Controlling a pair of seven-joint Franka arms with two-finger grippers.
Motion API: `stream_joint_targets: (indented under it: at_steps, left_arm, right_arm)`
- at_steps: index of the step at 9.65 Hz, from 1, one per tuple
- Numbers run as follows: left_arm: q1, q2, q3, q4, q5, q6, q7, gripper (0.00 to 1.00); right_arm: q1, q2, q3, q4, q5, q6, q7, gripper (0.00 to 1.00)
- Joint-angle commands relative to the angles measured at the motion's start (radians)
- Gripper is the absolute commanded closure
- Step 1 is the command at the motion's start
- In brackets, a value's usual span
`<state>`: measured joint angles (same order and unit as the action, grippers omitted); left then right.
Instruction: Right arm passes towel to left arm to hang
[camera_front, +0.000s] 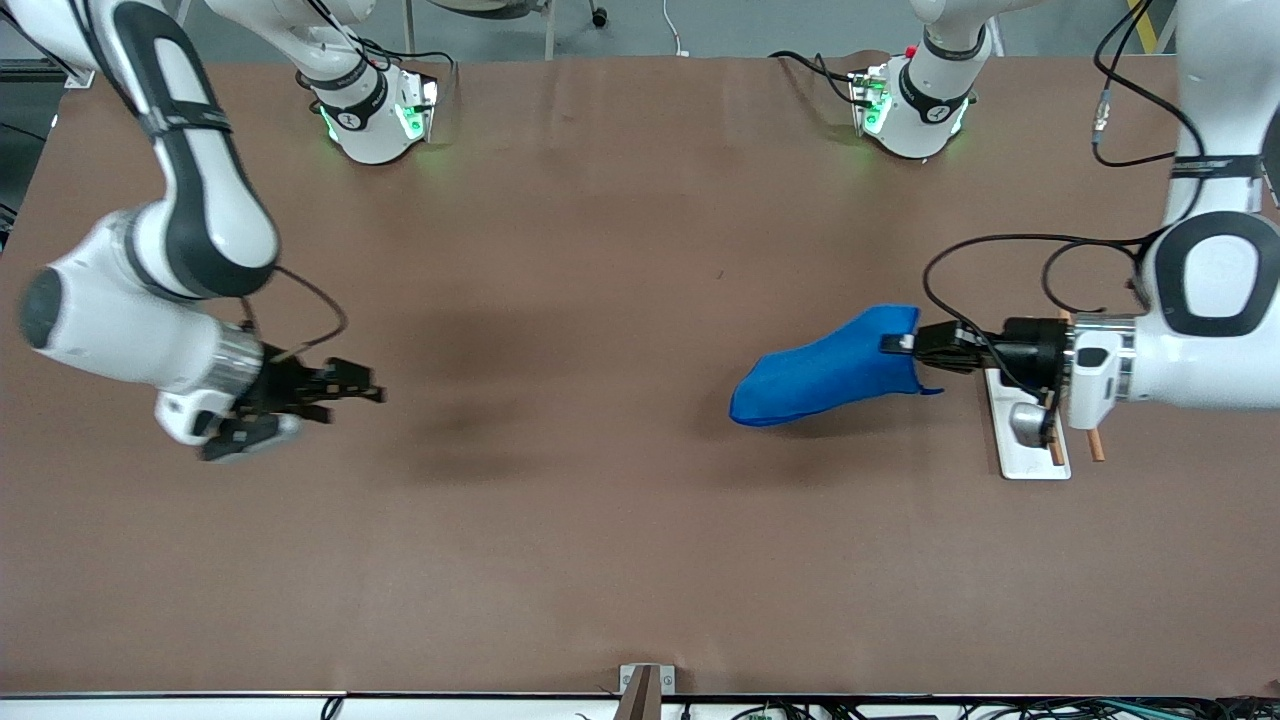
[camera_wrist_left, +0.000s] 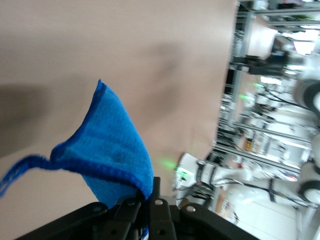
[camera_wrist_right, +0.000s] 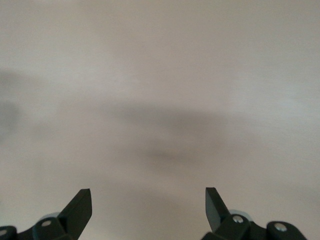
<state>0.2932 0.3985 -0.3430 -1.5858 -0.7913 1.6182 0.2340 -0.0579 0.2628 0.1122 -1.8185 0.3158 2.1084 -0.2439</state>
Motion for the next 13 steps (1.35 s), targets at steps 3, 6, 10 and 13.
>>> stream_joint_targets:
  at_steps: [3, 6, 10, 13]
  left_arm:
    - [0.082, 0.008, 0.002, 0.085, 0.344, -0.092, -0.045, 1.0]
    - [0.101, 0.006, 0.004, 0.156, 0.542, -0.147, -0.039, 1.0]
    - [0.116, 0.013, 0.004, 0.161, 0.691, -0.147, -0.035, 1.0]
    - [0.113, 0.016, 0.003, 0.161, 0.87, -0.147, -0.016, 1.0]
  right_arm:
    - [0.012, -0.118, -0.111, -0.016, -0.21, -0.014, 0.196, 0.0]
    - [0.004, -0.123, -0.149, 0.26, -0.372, -0.285, 0.201, 0.0]
    - [-0.002, -0.236, -0.18, 0.28, -0.336, -0.451, 0.344, 0.0]
    - [0.03, -0.273, -0.305, 0.292, -0.257, -0.583, 0.325, 0.0]
